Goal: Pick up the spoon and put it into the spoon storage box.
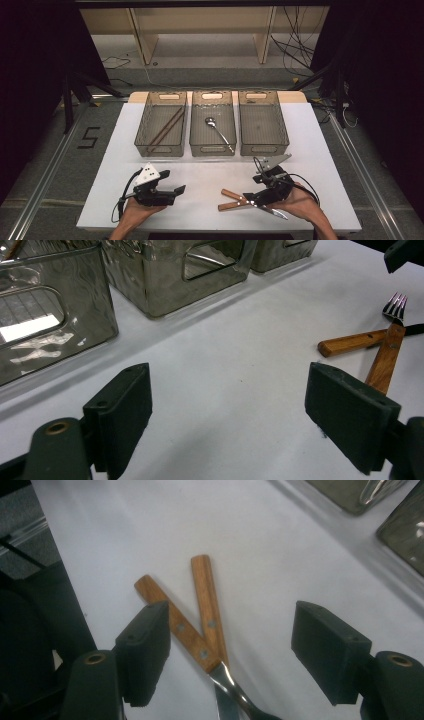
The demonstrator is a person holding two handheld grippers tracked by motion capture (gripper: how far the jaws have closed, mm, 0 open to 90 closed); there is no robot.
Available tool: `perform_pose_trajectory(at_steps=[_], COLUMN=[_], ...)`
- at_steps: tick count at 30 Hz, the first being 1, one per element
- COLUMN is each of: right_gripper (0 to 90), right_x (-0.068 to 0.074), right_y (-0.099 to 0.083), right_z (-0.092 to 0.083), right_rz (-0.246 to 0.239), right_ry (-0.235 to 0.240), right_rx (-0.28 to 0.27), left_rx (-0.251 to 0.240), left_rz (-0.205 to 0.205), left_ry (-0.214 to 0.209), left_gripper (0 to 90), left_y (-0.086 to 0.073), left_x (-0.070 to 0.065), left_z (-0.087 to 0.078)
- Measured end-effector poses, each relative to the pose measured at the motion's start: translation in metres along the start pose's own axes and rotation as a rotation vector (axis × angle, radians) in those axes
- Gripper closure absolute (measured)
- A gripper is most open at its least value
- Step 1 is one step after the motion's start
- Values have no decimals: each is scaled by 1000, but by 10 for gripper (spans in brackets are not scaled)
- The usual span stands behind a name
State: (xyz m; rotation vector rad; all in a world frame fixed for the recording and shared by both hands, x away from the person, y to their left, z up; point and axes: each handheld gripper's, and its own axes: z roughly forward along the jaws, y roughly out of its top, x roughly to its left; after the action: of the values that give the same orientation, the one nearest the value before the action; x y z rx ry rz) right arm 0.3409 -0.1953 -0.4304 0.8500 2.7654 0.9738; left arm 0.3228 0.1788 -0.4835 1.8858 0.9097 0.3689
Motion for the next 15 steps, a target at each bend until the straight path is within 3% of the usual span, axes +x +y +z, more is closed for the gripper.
perform_pose_trajectory(at_steps=[11,15], right_gripper=[325,326], right_x=[6,11], right_y=[-5,-5], right_z=[11,15], right_rz=[-39,-74], right_ry=[5,-8], right_rx=[69,90], left_rx=[5,1], left_rz=[-3,-4], left_ry=[0,1], left_gripper=[186,186], left_y=[0,0], left_x=[0,0], left_z=[1,1])
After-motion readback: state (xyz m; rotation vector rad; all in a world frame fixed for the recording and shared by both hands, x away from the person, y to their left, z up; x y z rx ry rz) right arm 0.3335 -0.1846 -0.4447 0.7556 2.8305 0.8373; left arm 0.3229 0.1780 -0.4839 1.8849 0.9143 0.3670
